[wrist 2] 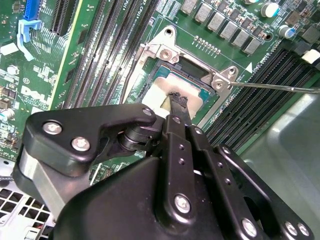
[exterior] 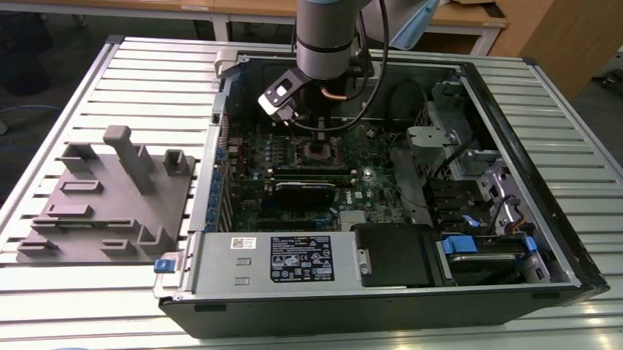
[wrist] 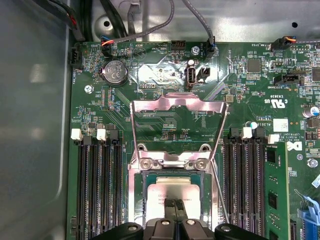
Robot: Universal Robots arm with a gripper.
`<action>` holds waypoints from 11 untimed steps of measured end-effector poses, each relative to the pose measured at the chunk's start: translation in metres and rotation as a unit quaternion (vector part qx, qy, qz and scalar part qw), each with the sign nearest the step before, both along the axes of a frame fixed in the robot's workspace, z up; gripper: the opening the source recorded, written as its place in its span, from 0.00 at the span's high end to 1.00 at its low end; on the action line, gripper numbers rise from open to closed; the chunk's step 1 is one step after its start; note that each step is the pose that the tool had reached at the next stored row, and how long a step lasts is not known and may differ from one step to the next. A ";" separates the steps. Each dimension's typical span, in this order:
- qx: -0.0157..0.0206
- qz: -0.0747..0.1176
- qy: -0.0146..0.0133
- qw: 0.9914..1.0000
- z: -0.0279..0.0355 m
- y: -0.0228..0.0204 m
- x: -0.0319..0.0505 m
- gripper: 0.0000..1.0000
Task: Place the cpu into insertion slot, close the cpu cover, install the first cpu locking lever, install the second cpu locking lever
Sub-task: 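Place the cpu into insertion slot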
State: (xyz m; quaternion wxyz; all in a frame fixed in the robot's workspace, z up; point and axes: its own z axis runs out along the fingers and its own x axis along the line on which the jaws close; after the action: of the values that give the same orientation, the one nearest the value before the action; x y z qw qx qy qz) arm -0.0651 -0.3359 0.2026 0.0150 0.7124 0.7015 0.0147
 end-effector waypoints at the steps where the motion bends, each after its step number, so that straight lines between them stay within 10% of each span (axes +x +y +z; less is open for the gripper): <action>1: 0.000 0.000 0.000 1.000 -0.0003 0.0000 0.0000 0.90; 11: 0.000 0.000 0.000 1.000 -0.0013 0.0000 0.0000 0.90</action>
State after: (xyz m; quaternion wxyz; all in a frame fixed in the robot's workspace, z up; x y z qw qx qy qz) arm -0.0652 -0.3359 0.2013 0.0150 0.7124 0.7015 0.0147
